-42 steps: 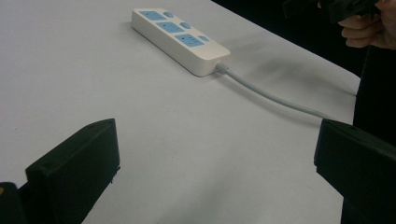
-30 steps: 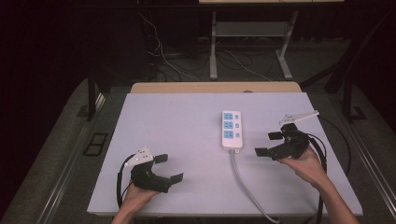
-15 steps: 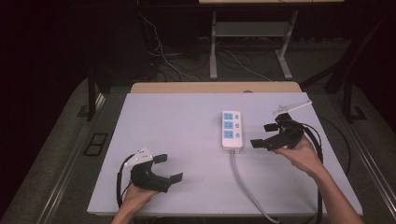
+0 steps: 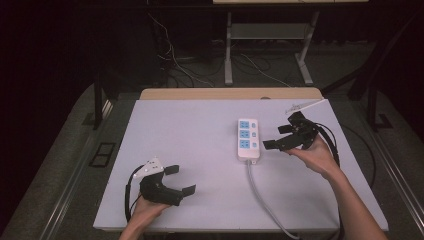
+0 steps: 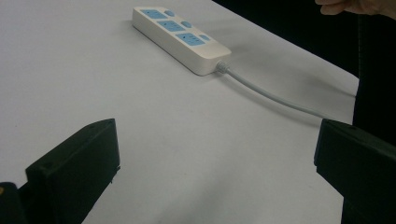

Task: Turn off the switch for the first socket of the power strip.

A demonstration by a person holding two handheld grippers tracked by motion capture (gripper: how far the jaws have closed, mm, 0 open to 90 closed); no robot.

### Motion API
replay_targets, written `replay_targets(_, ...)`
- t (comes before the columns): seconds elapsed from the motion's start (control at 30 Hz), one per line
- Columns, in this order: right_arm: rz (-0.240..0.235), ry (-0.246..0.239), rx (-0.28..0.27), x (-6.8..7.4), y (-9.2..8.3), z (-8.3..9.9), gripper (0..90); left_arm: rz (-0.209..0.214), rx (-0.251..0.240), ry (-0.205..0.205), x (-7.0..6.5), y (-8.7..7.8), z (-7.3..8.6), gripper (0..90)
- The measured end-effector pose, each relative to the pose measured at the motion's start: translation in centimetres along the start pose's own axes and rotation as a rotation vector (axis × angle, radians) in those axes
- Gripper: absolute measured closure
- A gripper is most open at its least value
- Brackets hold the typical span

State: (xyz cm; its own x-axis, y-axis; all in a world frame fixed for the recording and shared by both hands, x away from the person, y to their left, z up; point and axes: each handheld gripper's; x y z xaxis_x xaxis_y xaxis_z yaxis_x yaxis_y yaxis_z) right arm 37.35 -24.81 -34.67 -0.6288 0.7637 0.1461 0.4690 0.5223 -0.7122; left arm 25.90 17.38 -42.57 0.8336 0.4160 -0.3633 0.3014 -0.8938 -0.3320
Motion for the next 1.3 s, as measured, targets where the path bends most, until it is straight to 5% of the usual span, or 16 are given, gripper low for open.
replay_targets(0.67,0.031,0.041,0.023,-0.7,2.6,-1.1,1.2,-0.008,0.0,-0.002,0.2,-0.1,0.1,0.0)
replay_targets(0.77,0.067,0.034,0.031,-0.6,3.1,-1.1,19.8,-0.008,0.001,-0.002,0.2,-0.1,0.1,0.0)
replay_targets(0.9,0.111,0.015,0.049,-0.4,3.5,-1.0,27.5,-0.008,0.002,-0.001,0.3,-0.1,0.1,0.0)
replay_targets(1.17,0.116,0.02,0.043,-0.5,4.0,-1.0,49.8,-0.012,0.006,-0.001,0.4,-0.1,0.2,0.0)
replay_targets(1.3,0.082,0.046,0.057,-0.9,4.6,-0.8,60.6,-0.012,0.004,0.001,0.4,-0.1,0.2,0.0)
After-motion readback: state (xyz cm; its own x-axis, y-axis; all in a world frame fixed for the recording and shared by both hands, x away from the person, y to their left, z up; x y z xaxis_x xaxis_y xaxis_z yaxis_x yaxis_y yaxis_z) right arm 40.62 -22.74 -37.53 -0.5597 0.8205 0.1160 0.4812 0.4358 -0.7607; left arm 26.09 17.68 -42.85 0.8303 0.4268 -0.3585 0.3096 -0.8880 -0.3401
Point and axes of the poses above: each handheld gripper's, and its own axes: y roughly forward along the jaws, z roughly out of its underside, x roughly to its left, and after that the axes turned 11 degrees about z, right-handed
